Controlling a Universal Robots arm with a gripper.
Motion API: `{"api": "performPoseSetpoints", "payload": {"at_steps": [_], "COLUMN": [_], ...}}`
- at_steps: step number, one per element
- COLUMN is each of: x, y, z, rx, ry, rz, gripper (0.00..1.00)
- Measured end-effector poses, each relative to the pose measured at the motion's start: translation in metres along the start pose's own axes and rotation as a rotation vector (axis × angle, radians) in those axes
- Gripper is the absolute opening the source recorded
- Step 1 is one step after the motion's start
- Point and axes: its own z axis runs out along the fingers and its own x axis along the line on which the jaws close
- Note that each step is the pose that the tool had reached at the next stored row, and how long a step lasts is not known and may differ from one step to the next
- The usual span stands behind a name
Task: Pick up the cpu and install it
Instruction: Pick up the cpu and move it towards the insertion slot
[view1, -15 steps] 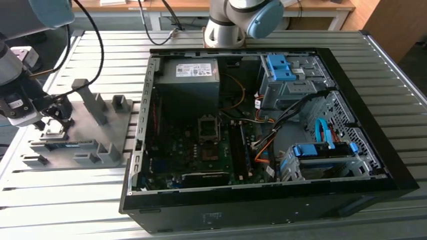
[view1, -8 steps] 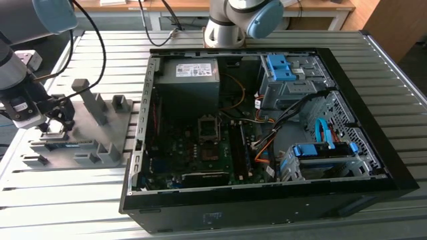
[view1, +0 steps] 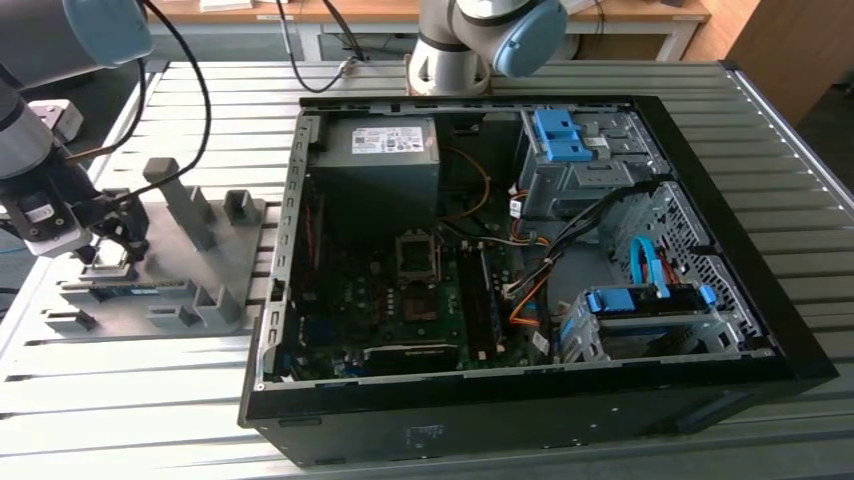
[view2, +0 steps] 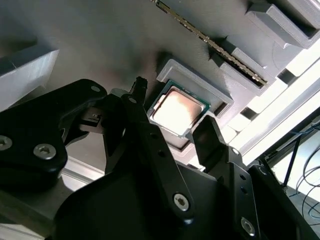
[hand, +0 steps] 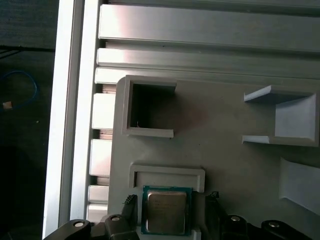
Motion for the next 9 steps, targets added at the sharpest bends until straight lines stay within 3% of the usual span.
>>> {"api": "performPoseSetpoints", "payload": {"at_steps": [9], "x": [0.0006], "y": [0.0000], "z": [-0.0001], "rx": [0.0002], "ry": [0.0002], "rz": [0.000], "gripper": [0.64]}}
